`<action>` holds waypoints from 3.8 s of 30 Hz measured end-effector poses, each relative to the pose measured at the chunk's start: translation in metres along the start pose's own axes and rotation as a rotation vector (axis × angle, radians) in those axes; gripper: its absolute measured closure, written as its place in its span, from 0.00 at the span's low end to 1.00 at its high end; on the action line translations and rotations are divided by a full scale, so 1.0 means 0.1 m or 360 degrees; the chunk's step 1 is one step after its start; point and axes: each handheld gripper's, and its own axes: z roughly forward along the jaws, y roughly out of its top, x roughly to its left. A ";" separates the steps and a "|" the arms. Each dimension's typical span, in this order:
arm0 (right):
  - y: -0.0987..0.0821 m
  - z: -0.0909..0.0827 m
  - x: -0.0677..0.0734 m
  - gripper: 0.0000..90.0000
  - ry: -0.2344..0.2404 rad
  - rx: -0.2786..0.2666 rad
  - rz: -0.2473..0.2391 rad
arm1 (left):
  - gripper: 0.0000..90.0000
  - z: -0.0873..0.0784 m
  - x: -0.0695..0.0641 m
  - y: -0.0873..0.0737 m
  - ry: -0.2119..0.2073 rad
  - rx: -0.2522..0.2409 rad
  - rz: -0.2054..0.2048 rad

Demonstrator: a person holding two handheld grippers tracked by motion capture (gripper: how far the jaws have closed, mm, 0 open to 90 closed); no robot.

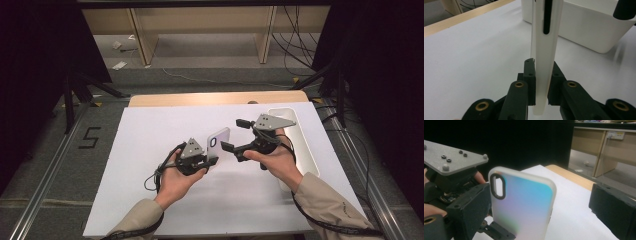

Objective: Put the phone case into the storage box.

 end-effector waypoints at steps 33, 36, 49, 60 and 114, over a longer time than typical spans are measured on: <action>-0.11 0.10 0.11 0.03 -0.0178 -0.0042 0.0069 | 0.89 0.20 -0.12 0.09 0.0044 0.0038 -0.0036; -0.12 0.11 0.12 0.03 -0.0191 -0.0043 0.0076 | 0.89 0.21 -0.13 0.10 0.0041 0.0037 -0.0031; -0.16 0.13 0.13 0.06 -0.0229 -0.0046 0.0108 | 0.89 0.24 -0.17 0.12 0.0043 0.0016 -0.0026; -0.17 0.13 0.14 0.15 -0.0252 -0.0060 0.0122 | 0.89 0.24 -0.16 0.12 0.0053 0.0010 -0.0034; -0.05 -0.08 0.03 0.20 -0.0290 -0.0119 0.0097 | 0.00 -0.25 0.02 -0.04 -0.0066 -0.0087 0.0241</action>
